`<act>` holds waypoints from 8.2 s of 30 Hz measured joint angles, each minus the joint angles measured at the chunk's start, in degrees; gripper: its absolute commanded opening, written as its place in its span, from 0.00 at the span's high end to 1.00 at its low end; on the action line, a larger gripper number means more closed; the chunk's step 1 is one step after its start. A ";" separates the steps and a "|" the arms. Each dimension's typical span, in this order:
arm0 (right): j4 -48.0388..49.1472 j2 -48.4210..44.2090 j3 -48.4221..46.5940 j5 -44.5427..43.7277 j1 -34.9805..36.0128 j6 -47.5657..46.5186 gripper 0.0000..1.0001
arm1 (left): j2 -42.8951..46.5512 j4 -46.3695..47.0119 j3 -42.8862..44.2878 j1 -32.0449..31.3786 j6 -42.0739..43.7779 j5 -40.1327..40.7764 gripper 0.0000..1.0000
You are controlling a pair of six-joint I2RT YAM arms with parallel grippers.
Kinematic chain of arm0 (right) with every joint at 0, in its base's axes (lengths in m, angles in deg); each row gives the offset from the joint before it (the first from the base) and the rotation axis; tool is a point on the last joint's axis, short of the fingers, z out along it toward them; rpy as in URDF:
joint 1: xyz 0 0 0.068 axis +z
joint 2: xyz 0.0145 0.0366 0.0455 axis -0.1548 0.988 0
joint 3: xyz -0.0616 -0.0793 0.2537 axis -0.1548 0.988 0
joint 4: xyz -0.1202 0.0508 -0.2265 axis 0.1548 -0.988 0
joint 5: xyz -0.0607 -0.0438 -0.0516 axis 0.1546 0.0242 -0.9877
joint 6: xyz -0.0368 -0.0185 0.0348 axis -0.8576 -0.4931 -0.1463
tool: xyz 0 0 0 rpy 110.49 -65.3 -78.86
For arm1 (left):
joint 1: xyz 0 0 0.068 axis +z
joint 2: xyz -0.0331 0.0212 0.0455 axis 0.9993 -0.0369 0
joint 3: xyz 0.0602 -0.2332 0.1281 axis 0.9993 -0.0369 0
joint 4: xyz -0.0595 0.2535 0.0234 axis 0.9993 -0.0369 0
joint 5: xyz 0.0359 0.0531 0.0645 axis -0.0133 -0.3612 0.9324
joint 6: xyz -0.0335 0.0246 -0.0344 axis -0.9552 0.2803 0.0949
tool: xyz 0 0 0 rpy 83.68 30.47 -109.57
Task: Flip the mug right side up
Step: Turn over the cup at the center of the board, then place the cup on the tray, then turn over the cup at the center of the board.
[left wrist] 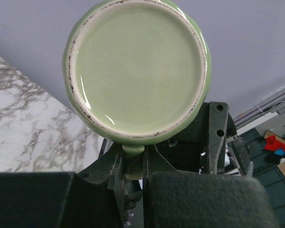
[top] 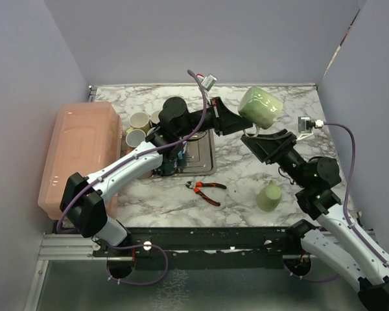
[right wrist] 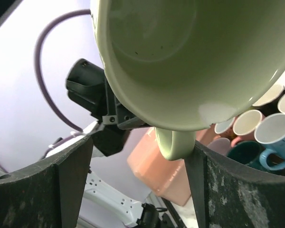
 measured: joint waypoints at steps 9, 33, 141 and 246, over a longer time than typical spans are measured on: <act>3.76 -1.77 -0.70 -0.22 0.00 2.54 0.37 | 1.05 6.99 -1.55 0.00 -8.92 -2.29 1.00; 8.11 5.18 -3.06 2.08 -0.09 4.44 0.95 | 2.86 13.62 -5.22 0.63 -15.80 -2.58 1.00; -56.92 68.63 -43.65 -24.44 24.26 -18.86 0.65 | 33.07 -39.82 -16.70 1.01 38.60 60.41 0.01; -63.10 18.88 -11.56 -29.05 8.50 -14.91 0.21 | -19.30 -32.81 2.91 -5.55 26.34 24.76 0.19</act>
